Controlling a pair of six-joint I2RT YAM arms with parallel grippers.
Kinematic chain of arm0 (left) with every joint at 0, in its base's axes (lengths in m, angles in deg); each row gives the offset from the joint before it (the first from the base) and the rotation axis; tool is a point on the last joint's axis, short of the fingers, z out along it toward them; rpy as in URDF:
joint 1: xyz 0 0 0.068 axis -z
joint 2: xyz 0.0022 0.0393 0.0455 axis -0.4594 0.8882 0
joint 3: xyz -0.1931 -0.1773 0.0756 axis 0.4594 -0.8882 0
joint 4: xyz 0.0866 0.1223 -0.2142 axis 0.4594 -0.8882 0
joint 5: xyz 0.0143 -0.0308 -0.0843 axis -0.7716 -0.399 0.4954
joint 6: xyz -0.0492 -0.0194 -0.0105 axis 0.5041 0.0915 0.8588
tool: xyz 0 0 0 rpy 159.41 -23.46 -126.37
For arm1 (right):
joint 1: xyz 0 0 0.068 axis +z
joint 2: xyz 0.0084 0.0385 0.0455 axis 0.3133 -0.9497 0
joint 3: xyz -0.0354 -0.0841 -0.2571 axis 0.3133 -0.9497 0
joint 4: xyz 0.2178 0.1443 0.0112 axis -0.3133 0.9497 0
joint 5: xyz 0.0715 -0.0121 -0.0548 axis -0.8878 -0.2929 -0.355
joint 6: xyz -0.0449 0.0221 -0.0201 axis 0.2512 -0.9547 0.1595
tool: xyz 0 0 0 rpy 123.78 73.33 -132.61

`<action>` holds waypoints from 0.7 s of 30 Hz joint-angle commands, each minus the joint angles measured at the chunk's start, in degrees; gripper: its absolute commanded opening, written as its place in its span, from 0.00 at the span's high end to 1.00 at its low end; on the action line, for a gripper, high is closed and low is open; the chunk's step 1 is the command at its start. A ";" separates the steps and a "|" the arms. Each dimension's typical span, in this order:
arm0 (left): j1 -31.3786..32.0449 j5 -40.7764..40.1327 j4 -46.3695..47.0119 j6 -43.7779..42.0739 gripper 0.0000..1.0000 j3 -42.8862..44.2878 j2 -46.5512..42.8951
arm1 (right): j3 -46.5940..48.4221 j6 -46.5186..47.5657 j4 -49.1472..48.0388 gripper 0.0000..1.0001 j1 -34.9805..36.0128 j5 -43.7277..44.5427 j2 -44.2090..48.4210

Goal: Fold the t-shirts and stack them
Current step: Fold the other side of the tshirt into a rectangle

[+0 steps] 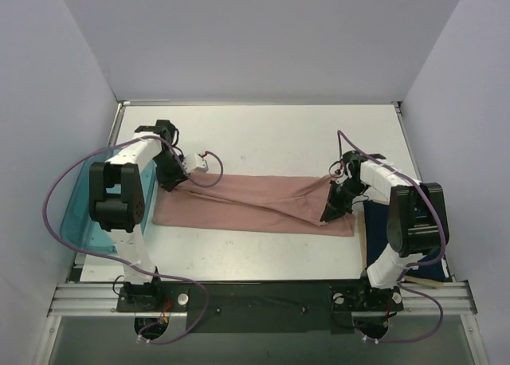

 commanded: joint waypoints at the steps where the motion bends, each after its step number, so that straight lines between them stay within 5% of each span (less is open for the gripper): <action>1: 0.19 6.07 -13.36 -4.46 0.55 7.09 0.53 | -0.09 0.11 -0.44 1.00 0.00 -0.25 -1.26; 5: 0.80 12.13 -27.58 -8.33 0.55 15.35 1.84 | 0.09 0.54 -0.35 1.00 0.00 -0.16 -1.35; 8: 2.29 16.36 -31.77 -6.34 0.64 21.95 5.00 | -0.09 0.64 -0.44 1.00 0.00 -0.07 -1.61; 13: 3.00 8.76 -5.78 14.92 0.78 17.67 7.29 | 0.96 1.16 -0.44 1.00 -0.09 0.45 -1.70; 21: 7.57 1.61 3.57 11.80 0.85 6.25 6.51 | 0.88 1.25 -0.18 1.00 -1.40 1.68 -0.91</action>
